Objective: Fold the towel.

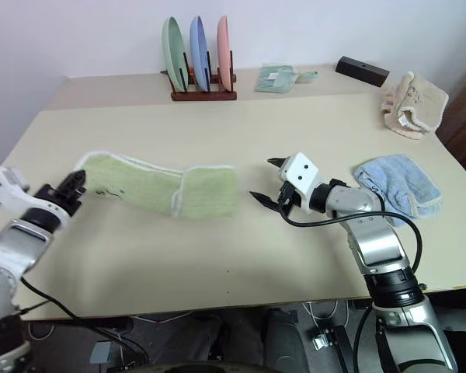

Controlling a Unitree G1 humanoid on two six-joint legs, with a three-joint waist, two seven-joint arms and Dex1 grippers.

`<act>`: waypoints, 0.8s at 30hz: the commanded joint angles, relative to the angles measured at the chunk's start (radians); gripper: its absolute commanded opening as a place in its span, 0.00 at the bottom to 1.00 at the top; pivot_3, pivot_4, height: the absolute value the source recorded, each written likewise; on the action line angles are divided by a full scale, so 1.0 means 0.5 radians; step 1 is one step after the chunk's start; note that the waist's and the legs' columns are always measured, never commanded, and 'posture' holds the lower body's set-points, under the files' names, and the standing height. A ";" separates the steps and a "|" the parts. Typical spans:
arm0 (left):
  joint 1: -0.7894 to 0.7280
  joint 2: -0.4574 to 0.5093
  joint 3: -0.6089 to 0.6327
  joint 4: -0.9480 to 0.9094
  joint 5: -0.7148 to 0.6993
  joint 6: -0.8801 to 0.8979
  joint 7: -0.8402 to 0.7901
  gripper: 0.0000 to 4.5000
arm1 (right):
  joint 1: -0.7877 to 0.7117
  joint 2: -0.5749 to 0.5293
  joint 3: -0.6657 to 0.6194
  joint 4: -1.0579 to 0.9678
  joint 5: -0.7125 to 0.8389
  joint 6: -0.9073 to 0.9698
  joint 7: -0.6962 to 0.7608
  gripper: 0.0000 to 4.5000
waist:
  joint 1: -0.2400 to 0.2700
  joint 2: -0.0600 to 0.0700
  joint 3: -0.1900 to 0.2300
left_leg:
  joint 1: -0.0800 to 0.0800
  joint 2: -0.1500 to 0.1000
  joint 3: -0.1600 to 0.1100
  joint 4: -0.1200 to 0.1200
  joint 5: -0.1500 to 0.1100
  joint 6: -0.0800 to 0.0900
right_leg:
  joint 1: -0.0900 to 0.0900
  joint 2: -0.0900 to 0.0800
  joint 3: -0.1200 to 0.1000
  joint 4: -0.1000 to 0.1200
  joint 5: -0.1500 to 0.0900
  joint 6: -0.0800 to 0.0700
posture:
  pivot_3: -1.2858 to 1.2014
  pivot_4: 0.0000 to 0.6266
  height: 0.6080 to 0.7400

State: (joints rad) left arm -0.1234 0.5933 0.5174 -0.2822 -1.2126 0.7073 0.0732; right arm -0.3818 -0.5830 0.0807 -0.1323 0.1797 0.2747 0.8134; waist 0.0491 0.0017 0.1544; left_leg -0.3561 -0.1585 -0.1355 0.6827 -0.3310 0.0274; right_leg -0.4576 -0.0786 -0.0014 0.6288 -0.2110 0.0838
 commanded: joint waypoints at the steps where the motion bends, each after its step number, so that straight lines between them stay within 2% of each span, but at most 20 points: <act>1: -0.135 0.163 -0.304 -0.183 0.202 0.061 -0.323 0.01 | -0.018 0.016 -0.011 -0.005 0.011 -0.059 0.009 1.00 | 0.004 0.000 0.000 | 0.000 0.000 0.000 0.000 0.000 0.000 | 0.000 0.000 0.000 0.000 0.000 0.000 | 0.52 0.24 1.00; 3: -0.228 0.228 -0.533 -0.239 0.342 0.083 -0.496 0.01 | -0.015 0.025 0.002 0.008 0.002 -0.073 0.010 1.00 | -0.002 0.000 0.000 | 0.000 0.000 0.000 -0.001 0.000 0.000 | 0.000 0.000 0.000 0.000 0.000 0.000 | 0.52 0.24 1.00; 5: -0.384 0.242 -0.920 -0.303 0.572 0.089 -0.693 0.01 | -0.012 0.029 0.009 0.026 -0.003 -0.089 0.010 1.00 | -0.016 0.000 0.000 | 0.000 0.000 0.000 -0.002 0.000 0.000 | -0.001 0.000 0.000 0.000 0.000 0.000 | 0.52 0.24 1.00; 6: -0.477 0.217 -1.155 -0.297 0.723 0.091 -0.776 0.01 | -0.010 0.029 0.010 0.032 -0.006 -0.095 0.010 1.00 | -0.016 0.000 0.000 | 0.000 0.000 0.000 -0.003 0.000 0.000 | -0.002 0.000 0.000 0.000 0.000 0.000 | 0.52 0.24 1.00; 8: -0.583 0.166 -1.449 -0.243 0.958 0.068 -0.878 0.01 | -0.004 0.030 0.012 0.033 -0.010 -0.100 0.007 1.00 | -0.020 0.000 0.000 | 0.000 0.000 0.000 -0.002 0.000 0.000 | -0.001 -0.001 0.000 -0.001 0.000 0.000 | 0.52 0.24 1.00; 12: -0.639 0.070 -1.661 -0.122 1.219 0.067 -0.944 0.01 | 0.012 0.030 0.010 0.008 -0.012 -0.091 -0.007 1.00 | -0.054 0.001 0.000 | 0.000 0.002 0.001 -0.008 0.000 0.000 | -0.006 0.001 0.002 0.000 0.000 0.000 | 0.52 0.24 1.00; 17: -0.662 -0.121 -1.657 0.022 1.346 0.154 -0.908 0.01 | 0.033 0.038 0.015 -0.040 -0.018 -0.064 -0.044 1.00 | -0.064 0.000 0.000 | -0.001 0.002 0.000 -0.007 0.001 -0.002 | -0.005 0.002 0.001 0.000 0.000 0.000 | 0.52 0.24 1.00; 20: -0.617 -0.206 -1.565 -0.014 1.293 0.151 -0.957 0.22 | 0.048 0.047 0.027 -0.060 -0.025 -0.056 -0.067 1.00 | -0.064 0.000 0.000 | -0.001 0.002 -0.001 -0.007 0.001 -0.001 | -0.005 0.001 0.001 -0.001 0.000 0.000 | 0.52 0.24 1.00; 24: -0.538 -0.250 -1.381 -0.139 1.173 0.193 -1.017 0.67 | 0.056 0.052 0.037 -0.078 -0.026 -0.046 -0.084 1.00 | -0.068 0.000 0.000 | -0.001 0.002 -0.001 -0.007 0.001 -0.002 | -0.006 0.001 0.001 0.000 0.000 0.000 | 0.52 0.24 1.00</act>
State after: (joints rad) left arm -0.4001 0.4651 -0.2303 -0.2902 -0.5899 0.8034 -0.4129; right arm -0.3512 -0.5640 0.1042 -0.1244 0.1673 0.2566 0.7787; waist 0.0149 0.0018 0.1546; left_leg -0.3567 -0.1577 -0.1358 0.6793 -0.3305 0.0266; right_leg -0.4606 -0.0779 -0.0010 0.6288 -0.2110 0.0838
